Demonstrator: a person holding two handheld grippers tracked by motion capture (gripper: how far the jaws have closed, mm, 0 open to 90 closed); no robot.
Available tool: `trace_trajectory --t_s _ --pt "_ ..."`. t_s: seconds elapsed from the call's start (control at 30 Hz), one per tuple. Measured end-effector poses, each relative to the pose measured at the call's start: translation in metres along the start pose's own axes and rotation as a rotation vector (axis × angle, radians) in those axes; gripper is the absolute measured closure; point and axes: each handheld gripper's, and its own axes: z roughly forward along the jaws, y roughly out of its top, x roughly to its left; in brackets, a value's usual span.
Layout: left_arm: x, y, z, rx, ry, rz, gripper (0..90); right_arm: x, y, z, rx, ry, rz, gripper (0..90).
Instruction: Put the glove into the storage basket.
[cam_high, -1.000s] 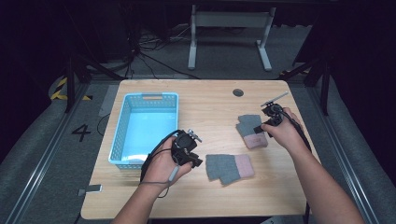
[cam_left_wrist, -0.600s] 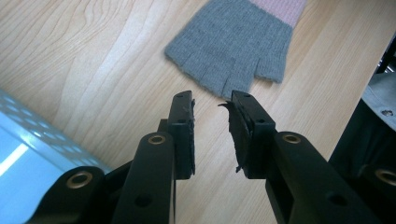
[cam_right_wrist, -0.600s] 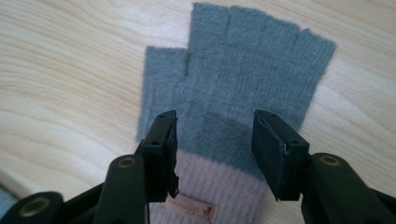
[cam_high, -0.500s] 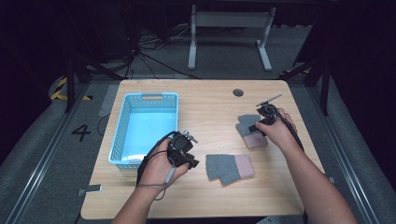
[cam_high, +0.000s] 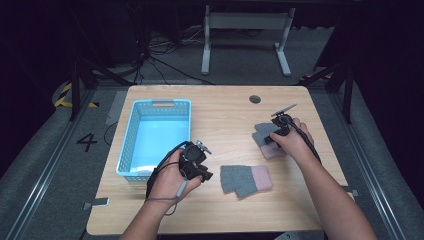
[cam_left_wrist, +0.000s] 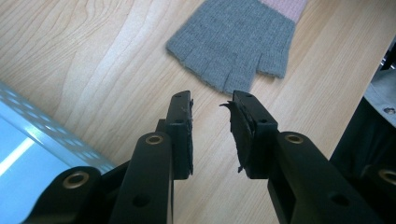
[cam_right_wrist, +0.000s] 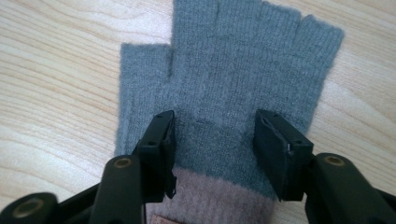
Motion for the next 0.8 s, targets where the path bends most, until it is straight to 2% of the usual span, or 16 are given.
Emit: trace_trajectory --t_s 0.13,0.33,0.53,0.8 --pt "0.0000 0.0010 0.0008 -0.001 -0.001 0.000 69.5 0.0016 0.0001 0.0005 0.002 -0.016 0.013 53.9" --pt "-0.0009 0.0020 0.0014 0.002 -0.005 0.007 69.5 0.0021 0.0015 0.0002 0.012 -0.040 0.006 66.3" --pt "-0.0002 0.0021 0.0018 0.002 -0.004 0.007 69.5 0.0011 0.0013 -0.0005 0.014 -0.014 -0.005 78.9" --pt "0.0006 0.0033 0.0020 -0.004 -0.008 0.004 69.6 -0.0025 -0.0011 -0.0057 -0.011 0.026 -0.010 82.5"
